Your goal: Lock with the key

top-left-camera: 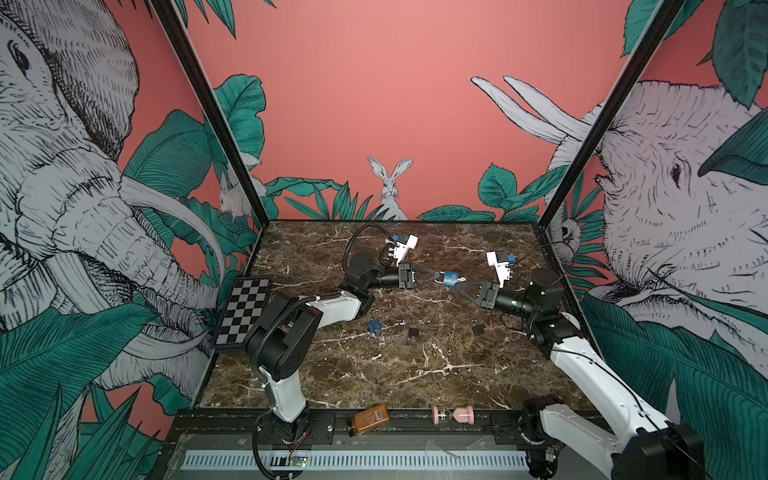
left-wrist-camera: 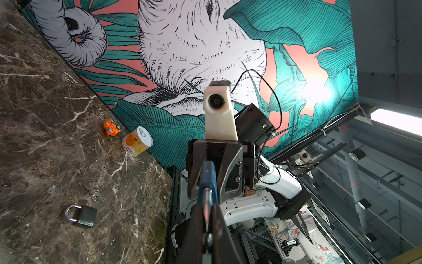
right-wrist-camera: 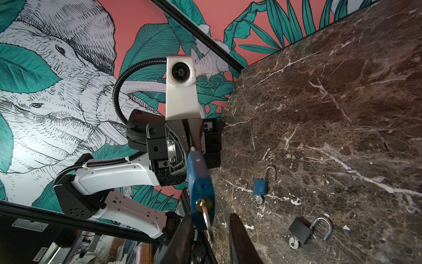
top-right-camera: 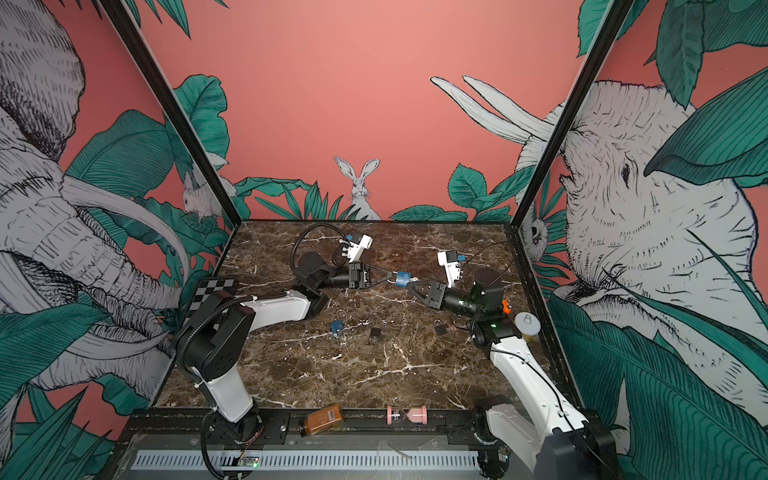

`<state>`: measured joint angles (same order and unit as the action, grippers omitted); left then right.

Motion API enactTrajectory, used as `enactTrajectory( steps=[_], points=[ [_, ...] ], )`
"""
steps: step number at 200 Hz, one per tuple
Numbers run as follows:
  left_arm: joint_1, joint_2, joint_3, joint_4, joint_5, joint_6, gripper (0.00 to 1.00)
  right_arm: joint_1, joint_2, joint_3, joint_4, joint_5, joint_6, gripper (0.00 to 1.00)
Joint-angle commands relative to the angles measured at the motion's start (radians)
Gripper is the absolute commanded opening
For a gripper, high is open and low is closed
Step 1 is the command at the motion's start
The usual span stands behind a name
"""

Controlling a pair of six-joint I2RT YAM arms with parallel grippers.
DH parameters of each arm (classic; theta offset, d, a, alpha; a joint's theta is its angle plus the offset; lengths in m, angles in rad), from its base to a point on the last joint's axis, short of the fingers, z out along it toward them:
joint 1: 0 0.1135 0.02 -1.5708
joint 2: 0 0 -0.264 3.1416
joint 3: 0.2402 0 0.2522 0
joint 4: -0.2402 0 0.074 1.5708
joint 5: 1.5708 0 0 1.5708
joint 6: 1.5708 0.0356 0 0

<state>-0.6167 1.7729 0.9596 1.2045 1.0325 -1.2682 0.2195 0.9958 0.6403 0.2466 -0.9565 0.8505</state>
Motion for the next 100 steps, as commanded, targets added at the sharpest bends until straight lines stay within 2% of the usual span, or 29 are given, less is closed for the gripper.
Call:
enactTrajectory(
  steps=[1, 60, 100],
  points=[
    [-0.007, -0.019, 0.012, 0.088, 0.018, -0.018, 0.0, -0.005, 0.017, 0.016, 0.08, 0.013, 0.007, 0.29],
    [-0.014, -0.003, 0.028, 0.093, 0.031, -0.029, 0.0, -0.006, 0.056, 0.05, 0.143, -0.009, 0.039, 0.27],
    [-0.016, 0.008, 0.041, 0.098, 0.031, -0.036, 0.0, -0.005, 0.058, 0.048, 0.147, -0.02, 0.042, 0.19]
  ],
)
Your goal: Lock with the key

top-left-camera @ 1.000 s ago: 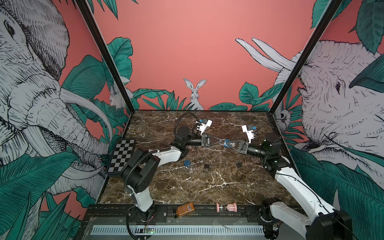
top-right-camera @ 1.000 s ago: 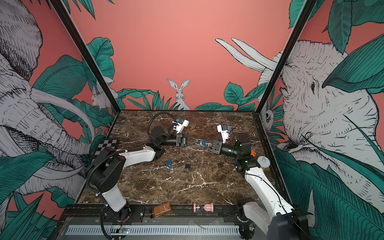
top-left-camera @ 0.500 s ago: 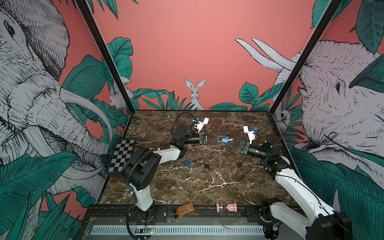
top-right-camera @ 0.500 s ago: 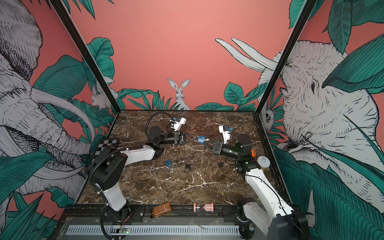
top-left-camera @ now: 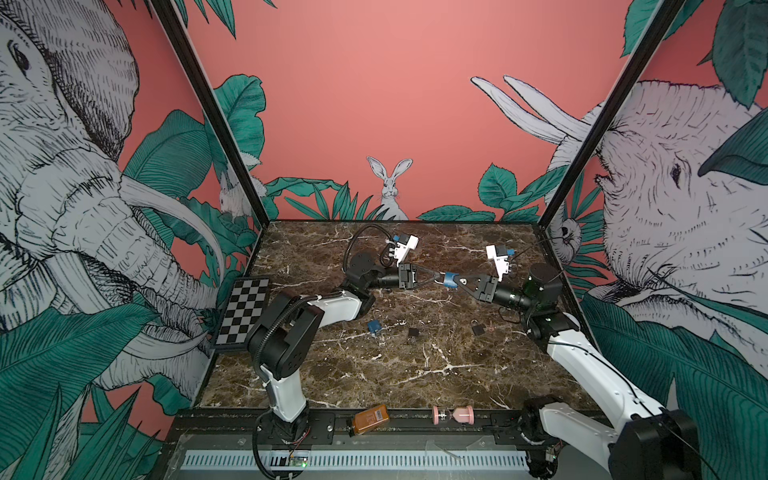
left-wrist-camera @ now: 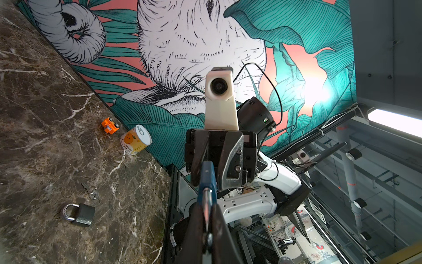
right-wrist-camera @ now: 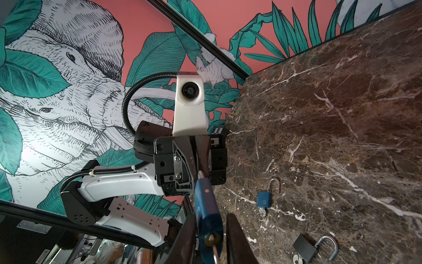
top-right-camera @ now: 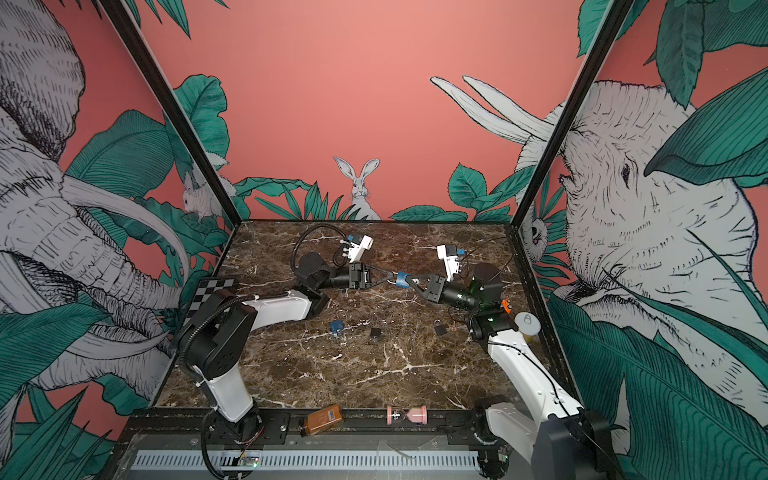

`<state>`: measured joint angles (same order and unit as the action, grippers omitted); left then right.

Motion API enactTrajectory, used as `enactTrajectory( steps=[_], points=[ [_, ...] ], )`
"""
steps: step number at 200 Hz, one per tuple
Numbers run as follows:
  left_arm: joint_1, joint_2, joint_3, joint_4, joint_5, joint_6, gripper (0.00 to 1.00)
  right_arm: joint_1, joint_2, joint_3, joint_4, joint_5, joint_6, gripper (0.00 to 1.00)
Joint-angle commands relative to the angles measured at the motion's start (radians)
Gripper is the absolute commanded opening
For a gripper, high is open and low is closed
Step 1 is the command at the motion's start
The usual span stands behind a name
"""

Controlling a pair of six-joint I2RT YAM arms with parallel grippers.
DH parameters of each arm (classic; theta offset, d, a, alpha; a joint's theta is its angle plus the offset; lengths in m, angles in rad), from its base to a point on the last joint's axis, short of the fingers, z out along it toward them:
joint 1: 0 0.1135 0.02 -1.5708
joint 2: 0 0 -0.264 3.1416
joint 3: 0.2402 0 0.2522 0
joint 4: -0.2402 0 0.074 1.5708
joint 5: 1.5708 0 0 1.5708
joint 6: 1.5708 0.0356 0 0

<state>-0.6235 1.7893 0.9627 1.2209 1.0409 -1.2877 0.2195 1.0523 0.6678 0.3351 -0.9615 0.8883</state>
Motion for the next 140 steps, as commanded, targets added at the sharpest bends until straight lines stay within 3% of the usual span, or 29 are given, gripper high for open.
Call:
enactTrajectory(
  steps=[1, 35, 71, 89, 96, 140],
  points=[
    [-0.009, -0.008, 0.039, 0.081, 0.022, -0.017, 0.0, -0.005, 0.001, 0.021, 0.058, -0.016, 0.004, 0.19],
    [-0.013, -0.003, 0.047, 0.083, 0.024, -0.024, 0.0, -0.005, 0.015, 0.013, 0.101, -0.027, 0.029, 0.0],
    [-0.033, -0.005, 0.062, 0.07, 0.046, -0.016, 0.0, -0.005, 0.023, 0.004, 0.127, -0.021, 0.041, 0.0],
    [-0.049, -0.01, 0.064, 0.054, 0.053, 0.0, 0.27, -0.005, 0.026, 0.001, 0.124, -0.008, 0.041, 0.0],
    [-0.054, -0.012, 0.065, 0.042, 0.052, 0.009, 0.31, -0.005, 0.027, 0.0, 0.125, -0.004, 0.042, 0.0],
    [-0.071, -0.012, 0.076, 0.002, 0.066, 0.032, 0.28, -0.005, 0.02, -0.001, 0.117, 0.009, 0.033, 0.0]
  ],
)
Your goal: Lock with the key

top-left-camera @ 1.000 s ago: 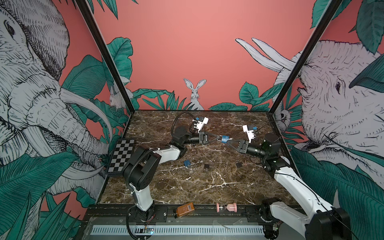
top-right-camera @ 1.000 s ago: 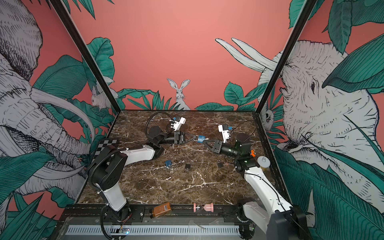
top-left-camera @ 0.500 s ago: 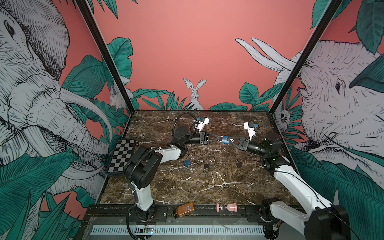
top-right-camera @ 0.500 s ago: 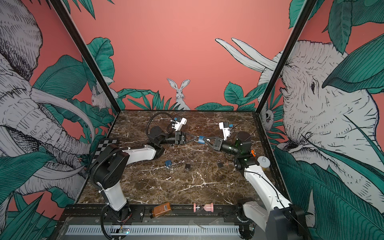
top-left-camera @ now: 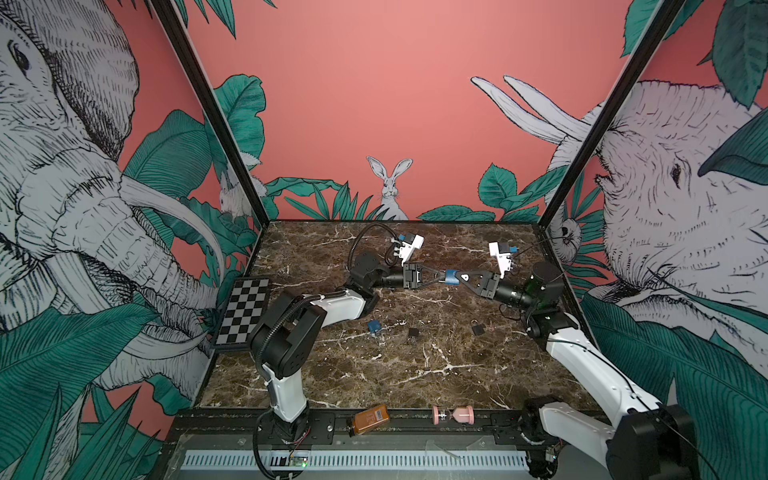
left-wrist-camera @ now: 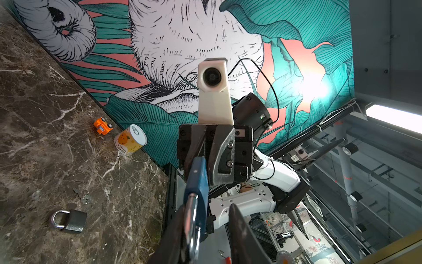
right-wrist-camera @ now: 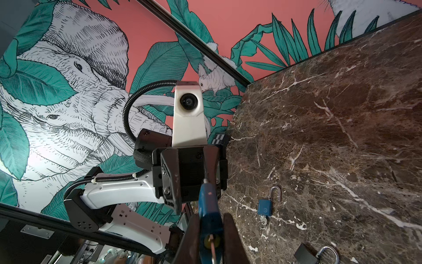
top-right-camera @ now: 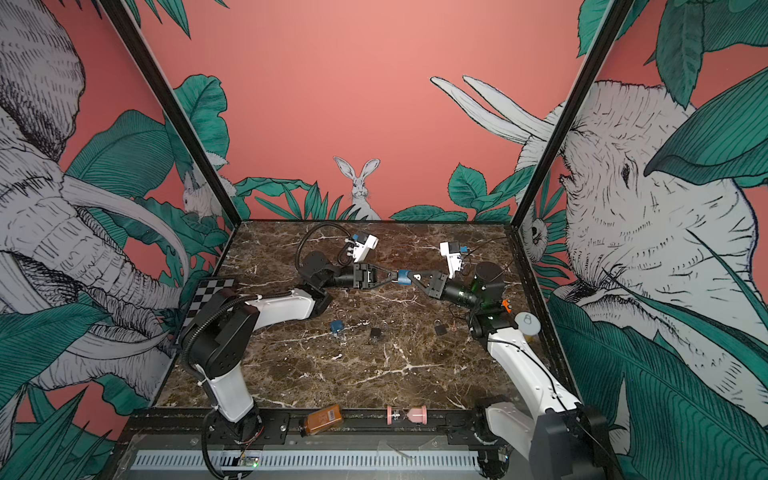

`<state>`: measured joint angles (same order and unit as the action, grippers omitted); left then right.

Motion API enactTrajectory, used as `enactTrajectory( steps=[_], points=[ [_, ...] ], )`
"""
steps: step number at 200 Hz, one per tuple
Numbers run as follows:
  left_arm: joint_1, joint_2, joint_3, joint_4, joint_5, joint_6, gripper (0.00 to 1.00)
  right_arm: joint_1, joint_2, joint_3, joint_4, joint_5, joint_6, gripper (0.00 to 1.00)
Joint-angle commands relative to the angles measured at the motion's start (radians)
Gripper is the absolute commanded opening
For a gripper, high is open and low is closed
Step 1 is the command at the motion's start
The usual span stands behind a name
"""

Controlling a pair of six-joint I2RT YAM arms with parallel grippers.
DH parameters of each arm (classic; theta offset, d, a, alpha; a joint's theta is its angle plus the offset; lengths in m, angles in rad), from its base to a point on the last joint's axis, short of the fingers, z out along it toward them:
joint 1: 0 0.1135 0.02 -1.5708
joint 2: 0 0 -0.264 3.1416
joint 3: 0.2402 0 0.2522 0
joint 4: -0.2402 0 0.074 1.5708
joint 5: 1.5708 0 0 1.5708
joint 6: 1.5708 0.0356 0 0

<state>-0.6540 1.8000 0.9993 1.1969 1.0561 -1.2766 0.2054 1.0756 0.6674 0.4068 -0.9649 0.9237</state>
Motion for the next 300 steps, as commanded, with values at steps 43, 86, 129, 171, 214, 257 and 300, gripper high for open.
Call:
enactTrajectory(
  steps=[43, 86, 129, 171, 214, 257, 300],
  points=[
    [-0.041, -0.036, 0.038, -0.101, 0.028, 0.107, 0.36, 0.009, -0.021, 0.0, 0.051, 0.007, 0.009, 0.0],
    [-0.041, -0.042, 0.047, -0.169, -0.007, 0.154, 0.33, 0.008, -0.045, -0.024, 0.037, 0.012, 0.004, 0.0],
    [-0.04, -0.046, 0.036, -0.151, -0.033, 0.141, 0.31, 0.009, -0.055, -0.029, 0.007, 0.021, -0.018, 0.0],
    [-0.04, -0.055, 0.037, -0.174, -0.041, 0.159, 0.33, 0.009, -0.059, -0.031, 0.002, 0.023, -0.02, 0.0],
    [-0.039, -0.053, 0.04, -0.167, -0.046, 0.155, 0.32, 0.009, -0.06, -0.043, 0.0, 0.023, -0.015, 0.0],
    [-0.04, -0.053, 0.045, -0.164, -0.048, 0.152, 0.31, 0.009, -0.066, -0.048, -0.006, 0.028, -0.017, 0.0],
    [-0.039, -0.054, 0.052, -0.157, -0.037, 0.143, 0.25, 0.009, -0.065, -0.05, -0.005, 0.04, -0.017, 0.0]
  ],
)
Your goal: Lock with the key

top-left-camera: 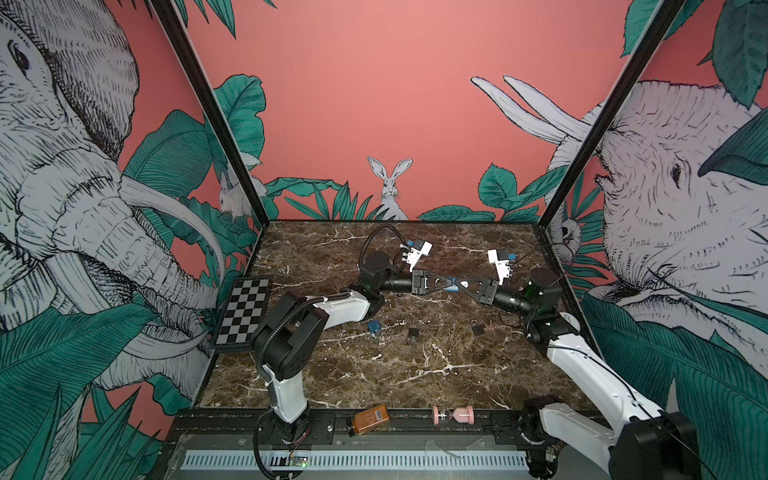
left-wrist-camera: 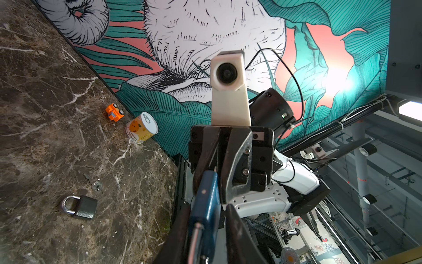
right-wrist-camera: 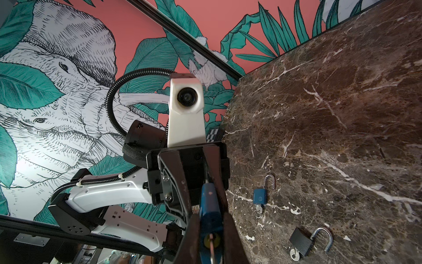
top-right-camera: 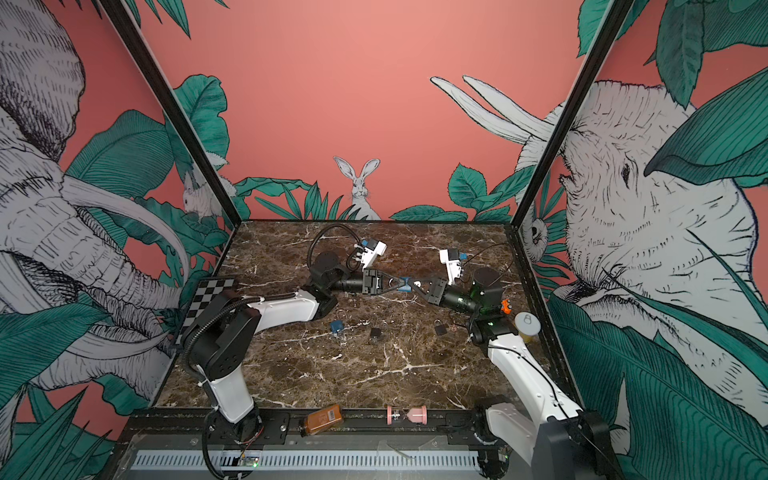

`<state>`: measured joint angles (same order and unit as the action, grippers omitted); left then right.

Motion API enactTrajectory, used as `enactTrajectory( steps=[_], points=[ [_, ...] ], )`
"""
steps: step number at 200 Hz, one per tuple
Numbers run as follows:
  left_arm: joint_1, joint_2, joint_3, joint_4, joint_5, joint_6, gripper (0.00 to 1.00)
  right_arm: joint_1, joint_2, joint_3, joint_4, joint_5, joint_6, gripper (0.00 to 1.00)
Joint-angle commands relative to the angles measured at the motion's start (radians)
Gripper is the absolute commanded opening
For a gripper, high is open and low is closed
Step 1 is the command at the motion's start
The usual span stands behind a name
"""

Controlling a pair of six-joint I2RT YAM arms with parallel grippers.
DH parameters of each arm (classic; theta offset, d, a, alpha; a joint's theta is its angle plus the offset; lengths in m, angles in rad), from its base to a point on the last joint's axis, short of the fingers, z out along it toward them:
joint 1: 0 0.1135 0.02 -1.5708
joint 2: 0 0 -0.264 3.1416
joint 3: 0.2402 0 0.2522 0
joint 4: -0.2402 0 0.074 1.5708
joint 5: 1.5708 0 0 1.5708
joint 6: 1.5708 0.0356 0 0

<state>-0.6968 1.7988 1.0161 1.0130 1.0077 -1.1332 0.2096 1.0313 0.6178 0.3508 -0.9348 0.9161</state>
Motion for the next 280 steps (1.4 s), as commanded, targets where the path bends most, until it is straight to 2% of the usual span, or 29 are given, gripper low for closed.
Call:
enactTrajectory(
  steps=[1, 40, 51, 64, 78, 101, 132, 170, 214, 280],
  points=[
    [0.003, -0.052, 0.035, 0.027, 0.011, -0.001, 0.25, 0.005, -0.02, 0.0, 0.051, 0.01, -0.009, 0.0],
    [0.002, -0.043, 0.044, 0.035, 0.015, -0.01, 0.21, 0.005, -0.017, -0.003, 0.067, 0.018, -0.005, 0.0],
    [0.002, -0.04, 0.047, 0.042, 0.016, -0.015, 0.14, 0.005, -0.016, -0.003, 0.068, 0.013, -0.008, 0.0],
    [0.003, -0.032, 0.056, 0.053, 0.02, -0.027, 0.0, 0.004, -0.019, -0.006, 0.051, 0.017, -0.014, 0.0],
    [0.003, -0.028, 0.06, 0.06, 0.02, -0.032, 0.0, 0.005, -0.029, 0.0, 0.006, 0.021, -0.038, 0.0],
    [0.003, -0.024, 0.064, 0.088, 0.022, -0.036, 0.0, -0.008, -0.063, 0.012, -0.085, 0.027, -0.089, 0.26],
    [0.002, -0.019, 0.075, 0.098, 0.045, -0.042, 0.0, -0.041, -0.098, 0.008, -0.098, 0.005, -0.087, 0.31],
    [0.003, -0.021, 0.071, 0.095, 0.058, -0.037, 0.0, -0.056, -0.116, 0.007, -0.082, -0.018, -0.069, 0.3],
    [0.003, -0.015, 0.072, 0.107, 0.065, -0.051, 0.0, -0.057, -0.103, 0.01, -0.036, -0.038, -0.044, 0.18],
    [0.003, -0.005, 0.07, 0.101, 0.063, -0.042, 0.0, -0.057, -0.107, -0.002, -0.016, -0.054, -0.024, 0.05]
  ],
)
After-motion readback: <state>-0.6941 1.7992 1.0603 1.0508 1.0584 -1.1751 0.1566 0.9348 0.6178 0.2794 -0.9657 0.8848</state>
